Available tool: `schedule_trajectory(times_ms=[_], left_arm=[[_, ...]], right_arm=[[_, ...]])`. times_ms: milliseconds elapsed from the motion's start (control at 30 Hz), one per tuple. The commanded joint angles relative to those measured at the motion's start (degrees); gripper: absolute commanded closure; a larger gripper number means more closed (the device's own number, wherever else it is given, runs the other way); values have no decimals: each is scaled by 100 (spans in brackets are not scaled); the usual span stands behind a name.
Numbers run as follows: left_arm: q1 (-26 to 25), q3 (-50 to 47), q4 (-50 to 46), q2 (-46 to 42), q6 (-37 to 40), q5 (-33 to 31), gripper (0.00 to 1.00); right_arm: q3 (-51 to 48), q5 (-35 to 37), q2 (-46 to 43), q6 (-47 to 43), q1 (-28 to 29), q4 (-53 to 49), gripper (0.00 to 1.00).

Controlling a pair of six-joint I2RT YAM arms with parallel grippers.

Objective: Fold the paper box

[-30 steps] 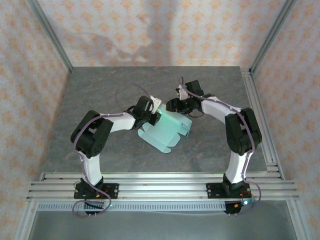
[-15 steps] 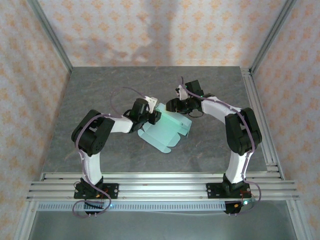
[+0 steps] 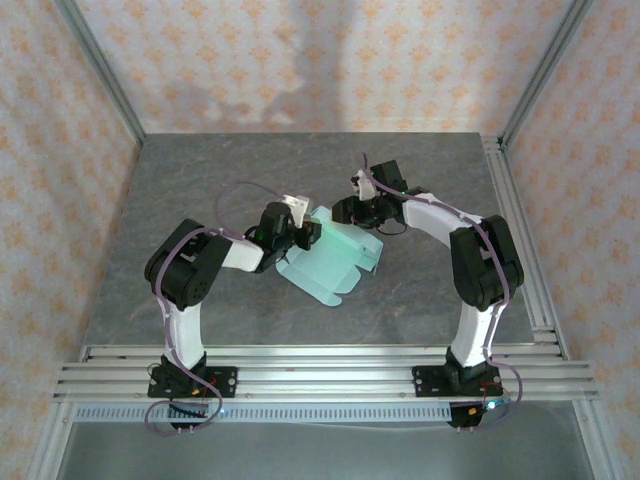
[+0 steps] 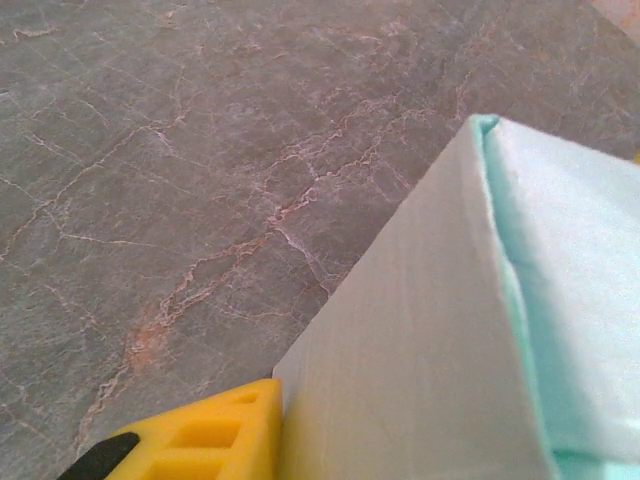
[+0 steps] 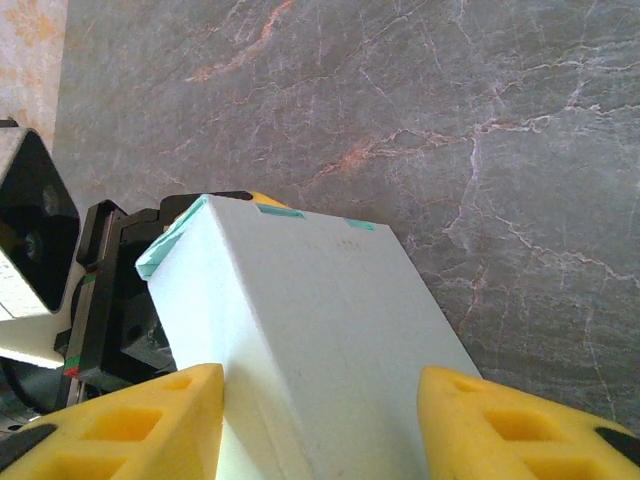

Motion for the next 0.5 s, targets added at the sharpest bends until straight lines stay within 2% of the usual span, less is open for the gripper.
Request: schedule_trajectory(times_ms=[0,400,433,467], left_arm=[[56,-26,423,79,-158,-82,76],[56,22,54,-101,78,-101,90],[57,38,15,-112,84,-93,91],[57,55,-22,-129,69,-104,98]], right_arm=[[-84,137,124,111,-14,-314,48],[-69,111,-72,310,-23,-182,47],[-81,98,-114,352,-16,-146,47],[-95,71,-151,403,-24,-102,47]])
